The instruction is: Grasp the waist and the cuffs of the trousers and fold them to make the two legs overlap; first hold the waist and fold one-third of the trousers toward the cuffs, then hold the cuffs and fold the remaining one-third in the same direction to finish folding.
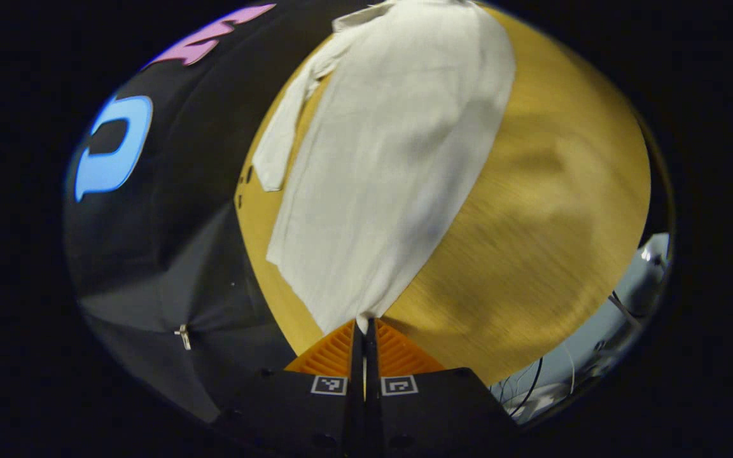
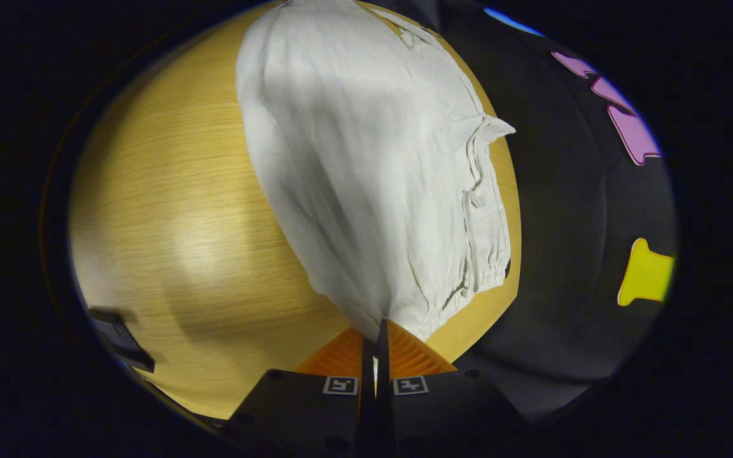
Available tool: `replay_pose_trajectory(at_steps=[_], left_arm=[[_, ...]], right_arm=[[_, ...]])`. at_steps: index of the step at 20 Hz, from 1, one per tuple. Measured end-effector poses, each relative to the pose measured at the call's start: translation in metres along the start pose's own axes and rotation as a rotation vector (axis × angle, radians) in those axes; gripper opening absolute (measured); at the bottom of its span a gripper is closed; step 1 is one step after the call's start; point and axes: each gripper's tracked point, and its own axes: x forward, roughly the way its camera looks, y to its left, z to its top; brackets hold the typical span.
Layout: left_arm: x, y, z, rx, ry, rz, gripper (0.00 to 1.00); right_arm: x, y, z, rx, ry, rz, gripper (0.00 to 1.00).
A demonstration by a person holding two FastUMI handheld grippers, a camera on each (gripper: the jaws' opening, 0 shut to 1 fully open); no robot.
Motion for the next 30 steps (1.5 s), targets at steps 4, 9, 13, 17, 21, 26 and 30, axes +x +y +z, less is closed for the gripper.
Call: replay_pose_trajectory(at_steps=[4, 9, 13, 17, 21, 26, 30], left_arm=[[-0.016, 0.041, 0.015, -0.133, -0.038, 0.117, 0.05], [-0.013, 0.104, 0.05, -0.207, -0.093, 0.229, 0.05], [0.0, 0.15, 0.089, -0.23, -0.14, 0.276, 0.05], [0.022, 0.191, 0.133, -0.37, -0.209, 0.269, 0.05], [0.059, 0.227, 0.174, -0.478, -0.253, 0.261, 0.05], [0.115, 0.264, 0.22, -0.614, -0.282, 0.243, 0.05], [0.152, 0.287, 0.25, -0.642, -0.308, 0.237, 0.05]], right_arm=[[-0.008, -0.027, 0.003, 0.102, -0.034, -0.069, 0.05], [-0.015, -0.062, 0.005, 0.229, -0.042, -0.142, 0.05], [-0.02, -0.097, 0.006, 0.347, -0.044, -0.199, 0.05], [-0.021, -0.137, 0.016, 0.605, -0.077, -0.229, 0.05], [-0.007, -0.182, 0.026, 0.782, -0.097, -0.275, 0.05], [0.036, -0.23, 0.054, 0.955, -0.141, -0.266, 0.05], [0.068, -0.257, 0.064, 1.077, -0.142, -0.241, 0.05]])
